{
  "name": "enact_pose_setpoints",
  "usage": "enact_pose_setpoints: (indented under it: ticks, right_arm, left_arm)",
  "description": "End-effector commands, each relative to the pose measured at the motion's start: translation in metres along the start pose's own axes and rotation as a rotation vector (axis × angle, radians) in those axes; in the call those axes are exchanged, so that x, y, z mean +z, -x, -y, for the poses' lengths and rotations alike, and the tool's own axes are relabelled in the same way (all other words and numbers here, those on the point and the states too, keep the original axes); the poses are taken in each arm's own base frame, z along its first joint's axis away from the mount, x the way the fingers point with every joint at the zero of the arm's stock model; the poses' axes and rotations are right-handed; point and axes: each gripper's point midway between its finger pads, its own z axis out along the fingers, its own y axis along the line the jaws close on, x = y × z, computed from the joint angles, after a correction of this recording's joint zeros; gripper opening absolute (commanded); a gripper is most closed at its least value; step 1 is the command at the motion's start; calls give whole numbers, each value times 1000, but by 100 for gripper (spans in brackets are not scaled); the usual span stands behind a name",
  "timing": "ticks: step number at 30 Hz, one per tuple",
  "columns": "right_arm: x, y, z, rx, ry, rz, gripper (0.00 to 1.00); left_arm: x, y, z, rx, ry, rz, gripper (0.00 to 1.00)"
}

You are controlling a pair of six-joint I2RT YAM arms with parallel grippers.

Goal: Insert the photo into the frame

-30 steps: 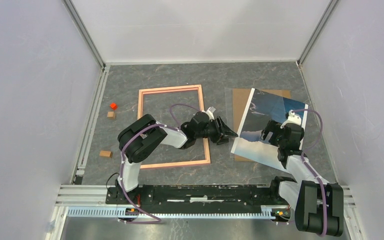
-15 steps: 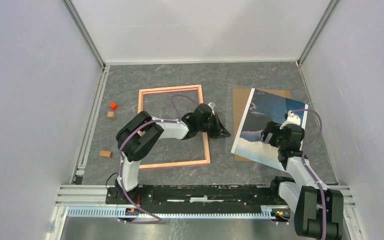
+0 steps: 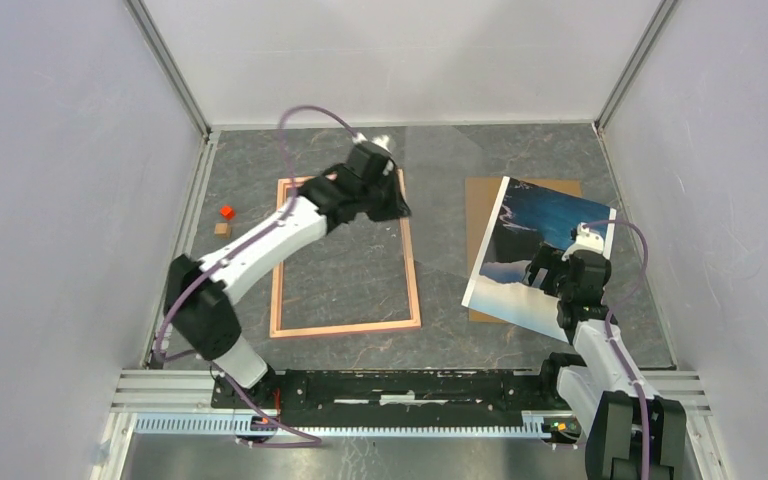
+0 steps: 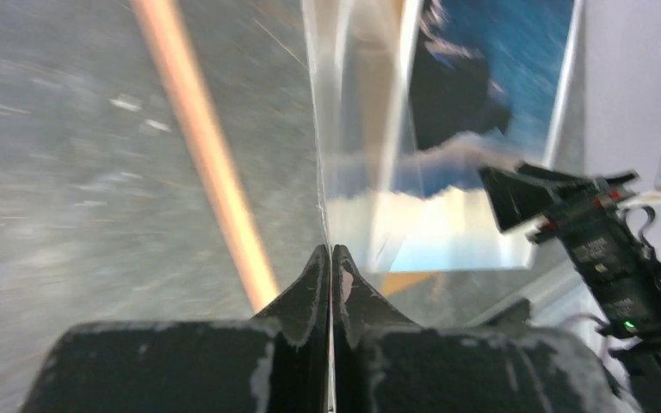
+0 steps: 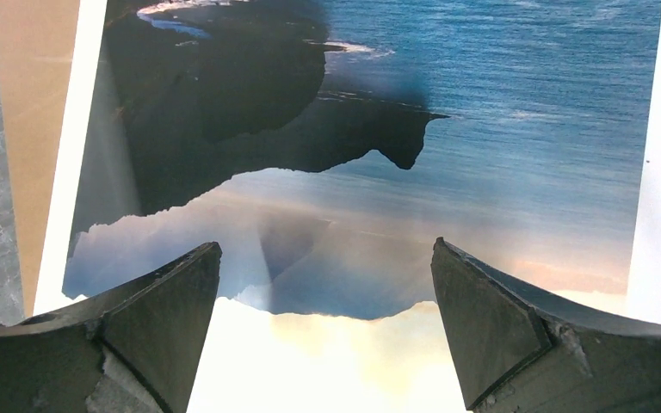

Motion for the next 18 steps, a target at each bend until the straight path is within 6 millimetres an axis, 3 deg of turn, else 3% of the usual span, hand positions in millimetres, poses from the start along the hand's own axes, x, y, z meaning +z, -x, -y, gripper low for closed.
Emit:
enact_pose_setpoints:
  ticks: [1, 8, 11, 14, 18]
  right_arm:
    - [0, 20, -2, -13, 1, 40, 98]
    - [4, 12, -14, 0, 71, 10, 98]
    - [6, 8, -20, 5, 106, -4, 98]
    - [7, 1, -33, 9, 184, -26, 98]
    - [5, -16, -62, -26, 330, -93, 98]
  left_arm:
    - [-108, 61, -51, 218, 305, 153, 2]
    - [-275, 117, -86, 409, 714, 367, 2]
    - [-323, 129, -89, 460, 794, 446, 2]
    - [-337, 132, -92, 524, 860, 463, 2]
    - [-310, 121, -100, 556, 958, 356, 2]
